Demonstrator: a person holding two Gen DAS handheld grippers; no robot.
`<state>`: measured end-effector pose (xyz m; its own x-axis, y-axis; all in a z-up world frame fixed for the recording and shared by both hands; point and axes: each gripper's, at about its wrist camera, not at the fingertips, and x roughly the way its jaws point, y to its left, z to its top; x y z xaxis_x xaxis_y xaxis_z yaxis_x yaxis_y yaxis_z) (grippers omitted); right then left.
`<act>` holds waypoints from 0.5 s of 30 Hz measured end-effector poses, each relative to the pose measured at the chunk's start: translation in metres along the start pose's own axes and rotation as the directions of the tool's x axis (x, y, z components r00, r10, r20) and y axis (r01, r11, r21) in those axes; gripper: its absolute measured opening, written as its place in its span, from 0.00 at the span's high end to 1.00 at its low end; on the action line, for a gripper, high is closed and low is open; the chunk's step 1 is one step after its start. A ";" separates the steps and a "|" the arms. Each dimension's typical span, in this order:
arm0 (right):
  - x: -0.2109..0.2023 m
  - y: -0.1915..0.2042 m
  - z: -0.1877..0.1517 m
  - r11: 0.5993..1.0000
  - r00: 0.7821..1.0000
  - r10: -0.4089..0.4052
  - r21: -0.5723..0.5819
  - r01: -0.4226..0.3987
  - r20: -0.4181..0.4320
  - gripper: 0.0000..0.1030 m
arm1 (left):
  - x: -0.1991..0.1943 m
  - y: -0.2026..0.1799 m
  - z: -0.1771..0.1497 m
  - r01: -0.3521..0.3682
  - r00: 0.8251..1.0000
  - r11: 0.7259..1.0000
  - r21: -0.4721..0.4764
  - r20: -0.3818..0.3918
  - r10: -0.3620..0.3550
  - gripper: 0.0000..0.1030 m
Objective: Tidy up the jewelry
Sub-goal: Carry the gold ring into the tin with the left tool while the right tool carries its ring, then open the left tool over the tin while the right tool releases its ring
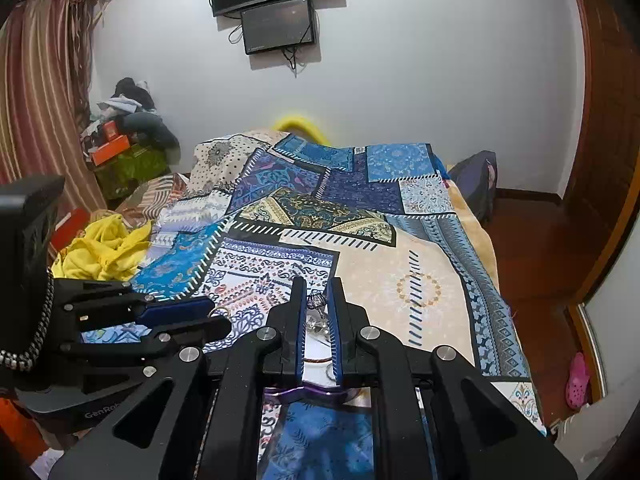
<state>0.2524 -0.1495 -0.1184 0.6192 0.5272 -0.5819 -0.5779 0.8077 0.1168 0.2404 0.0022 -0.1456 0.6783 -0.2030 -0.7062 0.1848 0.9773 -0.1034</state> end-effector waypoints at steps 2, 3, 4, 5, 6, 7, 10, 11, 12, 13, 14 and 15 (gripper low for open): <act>0.006 -0.005 -0.001 1.000 1.000 0.005 0.008 -0.005 -0.017 0.91 | 0.005 0.000 0.003 0.011 1.000 1.000 -0.005 -0.005 -0.011 0.83; 0.011 -0.008 -0.003 1.000 0.999 0.013 0.016 -0.012 -0.031 0.91 | 0.008 -0.001 0.003 0.013 1.000 1.000 -0.005 -0.008 -0.013 0.83; 0.015 -0.011 -0.005 1.000 0.999 0.019 0.025 -0.018 -0.043 0.91 | 0.011 -0.001 0.004 0.014 1.000 1.000 -0.005 -0.012 -0.014 0.83; 0.019 -0.014 -0.007 0.999 0.998 0.027 0.036 -0.025 -0.055 0.91 | 0.015 -0.002 0.003 0.017 1.000 1.000 -0.004 -0.021 -0.017 0.83; 0.023 -0.016 -0.009 0.998 0.997 0.038 0.050 -0.035 -0.068 0.91 | 0.017 -0.003 0.003 0.019 0.999 1.000 -0.005 -0.026 -0.019 0.83; 0.028 -0.019 -0.012 0.997 0.995 0.051 0.066 -0.046 -0.083 0.91 | 0.021 -0.003 0.002 0.022 0.999 1.000 -0.006 -0.034 -0.022 0.83; 0.039 -0.024 -0.020 0.994 0.991 0.063 0.092 -0.052 -0.118 0.91 | 0.033 -0.004 -0.001 0.034 0.998 0.999 -0.011 -0.059 -0.034 0.83; 0.043 -0.024 -0.023 0.994 0.989 0.067 0.095 -0.055 -0.129 0.91 | 0.037 -0.005 -0.003 0.038 0.997 0.999 -0.011 -0.068 -0.039 0.83; 0.044 -0.024 -0.025 0.994 0.988 0.070 0.095 -0.057 -0.136 0.91 | 0.039 -0.006 -0.004 0.040 0.997 0.999 -0.011 -0.072 -0.041 0.83; 0.046 -0.025 -0.027 0.994 0.987 0.074 0.095 -0.061 -0.145 0.91 | 0.041 -0.006 -0.005 0.043 0.996 0.999 -0.010 -0.077 -0.044 0.83; 0.047 -0.024 -0.029 0.994 0.985 0.076 0.093 -0.062 -0.152 0.91 | 0.043 -0.007 -0.005 0.045 0.996 0.999 -0.009 -0.080 -0.046 0.83; 0.048 -0.024 -0.030 0.994 0.984 0.076 0.091 -0.063 -0.158 0.91 | 0.045 -0.007 -0.006 0.046 0.995 0.999 -0.009 -0.084 -0.047 0.83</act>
<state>0.2802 -0.1517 -0.1732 0.4812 0.5389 -0.6914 -0.5650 0.7937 0.2255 0.2655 -0.0135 -0.1807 0.6069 -0.2424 -0.7569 0.2095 0.9675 -0.1419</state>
